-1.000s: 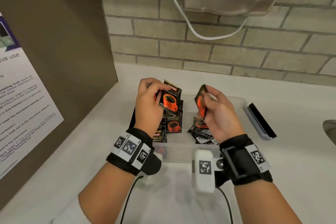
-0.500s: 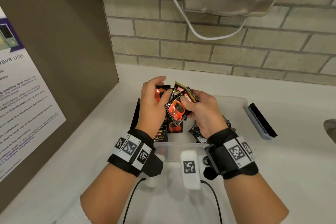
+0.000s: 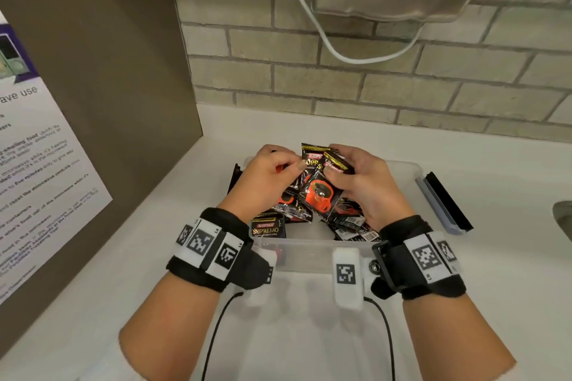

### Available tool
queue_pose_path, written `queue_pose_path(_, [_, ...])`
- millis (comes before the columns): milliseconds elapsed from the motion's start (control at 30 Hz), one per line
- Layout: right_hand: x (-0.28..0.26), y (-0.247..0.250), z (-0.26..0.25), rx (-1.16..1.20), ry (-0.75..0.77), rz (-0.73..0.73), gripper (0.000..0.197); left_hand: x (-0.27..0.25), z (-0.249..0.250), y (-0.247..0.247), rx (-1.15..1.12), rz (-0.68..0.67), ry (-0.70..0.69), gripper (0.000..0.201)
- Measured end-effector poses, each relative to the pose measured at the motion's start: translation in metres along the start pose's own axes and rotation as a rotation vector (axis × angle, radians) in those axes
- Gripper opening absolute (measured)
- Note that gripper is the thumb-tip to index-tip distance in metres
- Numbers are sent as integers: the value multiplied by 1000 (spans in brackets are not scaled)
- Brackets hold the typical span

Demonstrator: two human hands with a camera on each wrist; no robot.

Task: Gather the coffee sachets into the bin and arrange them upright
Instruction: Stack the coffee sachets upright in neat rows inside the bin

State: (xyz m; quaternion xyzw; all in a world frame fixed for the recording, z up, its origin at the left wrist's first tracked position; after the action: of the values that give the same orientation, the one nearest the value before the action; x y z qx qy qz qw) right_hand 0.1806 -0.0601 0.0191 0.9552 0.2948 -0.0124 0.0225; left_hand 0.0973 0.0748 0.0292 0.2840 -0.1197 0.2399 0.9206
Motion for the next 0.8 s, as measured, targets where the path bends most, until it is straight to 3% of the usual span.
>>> queue_pose_path(200, [4,12,-3,-195,66,124,49,3,-2,-4,73,-24,-3,16])
queue_pose_path(433, [6,-2,-15,-370,100,-79,43,4,1,-10,98,-175,-19,18])
queue_pose_path(600, [5,-3,-22,-353,96,-100,30,0,3,-13,88,-209,-35,18])
queue_pose_path(733, [2,-3,-12,-115,22,-64,33,4,3,-7,12,-105,-30,19])
queue_pose_path(800, [-2,-8,-3,-10,-27,-97,45,5,3,-1,10,-32,-38,18])
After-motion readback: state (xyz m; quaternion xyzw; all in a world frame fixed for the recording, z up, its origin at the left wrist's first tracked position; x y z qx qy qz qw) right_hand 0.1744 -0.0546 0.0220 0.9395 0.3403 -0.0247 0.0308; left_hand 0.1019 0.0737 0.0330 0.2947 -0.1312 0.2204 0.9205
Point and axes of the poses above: each hand's wrist, its own x-axis towards the middle knuckle, its own y-axis out of the back of the hand, z = x × y, the point moved 7 cm from there along x, towards the middle knuckle, and after that the axes turned 4 degrees about -y, right-handed, at the moved point
